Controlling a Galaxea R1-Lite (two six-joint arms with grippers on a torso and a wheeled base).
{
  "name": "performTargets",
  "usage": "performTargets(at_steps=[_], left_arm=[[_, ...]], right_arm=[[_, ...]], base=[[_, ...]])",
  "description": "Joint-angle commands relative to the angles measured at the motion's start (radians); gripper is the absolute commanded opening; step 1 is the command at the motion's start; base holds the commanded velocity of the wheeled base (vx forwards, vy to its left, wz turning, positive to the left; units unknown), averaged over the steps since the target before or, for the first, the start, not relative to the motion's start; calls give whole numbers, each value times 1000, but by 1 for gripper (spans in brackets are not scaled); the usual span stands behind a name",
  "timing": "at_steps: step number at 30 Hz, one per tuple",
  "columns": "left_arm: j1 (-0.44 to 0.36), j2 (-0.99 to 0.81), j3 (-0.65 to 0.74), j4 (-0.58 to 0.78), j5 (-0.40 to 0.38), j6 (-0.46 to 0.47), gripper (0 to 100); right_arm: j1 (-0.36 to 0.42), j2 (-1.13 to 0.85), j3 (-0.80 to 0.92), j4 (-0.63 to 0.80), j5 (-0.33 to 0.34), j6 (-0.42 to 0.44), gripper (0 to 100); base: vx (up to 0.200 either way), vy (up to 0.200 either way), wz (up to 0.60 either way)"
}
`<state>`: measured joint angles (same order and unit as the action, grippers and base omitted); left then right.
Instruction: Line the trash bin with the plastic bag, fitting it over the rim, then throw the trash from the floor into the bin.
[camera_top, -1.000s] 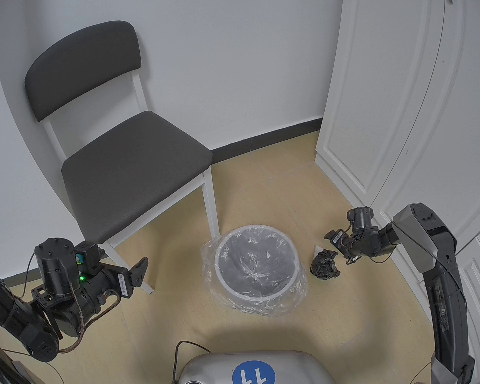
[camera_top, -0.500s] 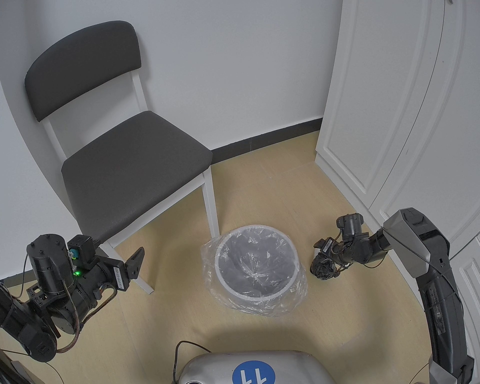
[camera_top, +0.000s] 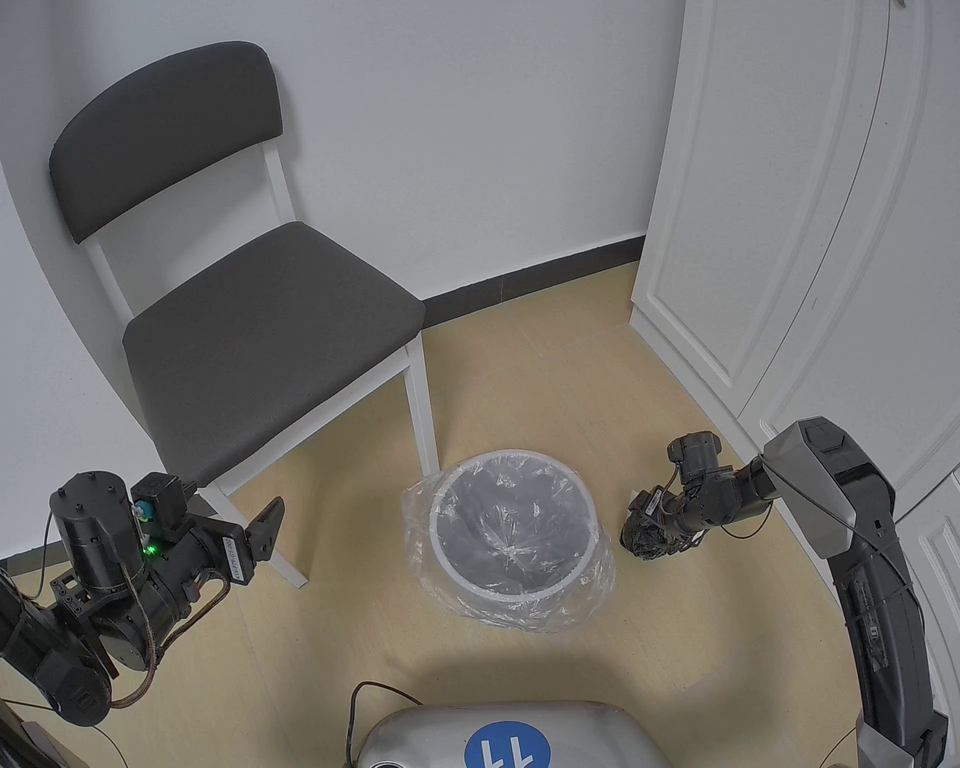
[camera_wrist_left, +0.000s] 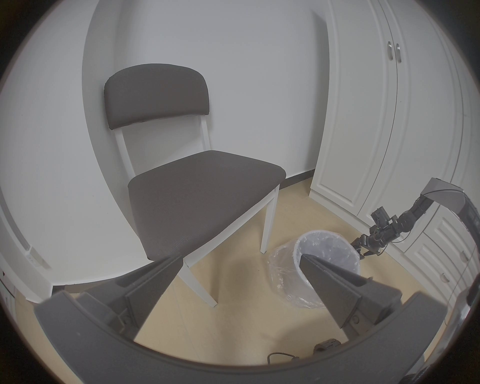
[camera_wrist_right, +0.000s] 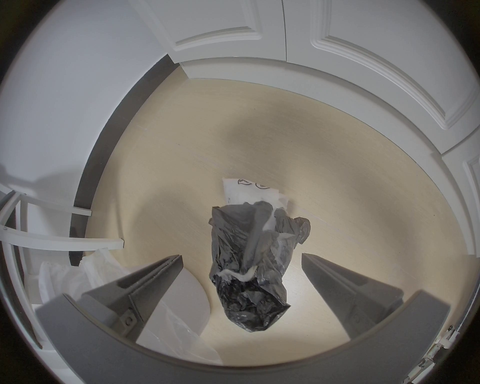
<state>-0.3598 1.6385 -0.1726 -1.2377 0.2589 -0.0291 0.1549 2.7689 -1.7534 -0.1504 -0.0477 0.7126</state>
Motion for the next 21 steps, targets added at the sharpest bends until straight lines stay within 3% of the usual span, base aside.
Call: performTargets(at_steps=[1, 7, 12, 21], left_arm=[[-1, 0, 1, 0, 0, 0, 100], [-5, -2, 2, 0, 0, 2, 100], [-4, -5, 1, 0, -1, 2, 100], [-4, 0, 2, 0, 0, 2, 100]], right_arm=[[0, 18, -38, 9, 0, -12, 100], [-15, 90, -161, 106, -1, -124, 100], [-20, 124, -247, 219, -1, -139, 100], [-20, 144, -247, 227, 14, -239, 100]], base=[[0, 0, 0], [0, 0, 0], [0, 0, 0], [0, 0, 0]])
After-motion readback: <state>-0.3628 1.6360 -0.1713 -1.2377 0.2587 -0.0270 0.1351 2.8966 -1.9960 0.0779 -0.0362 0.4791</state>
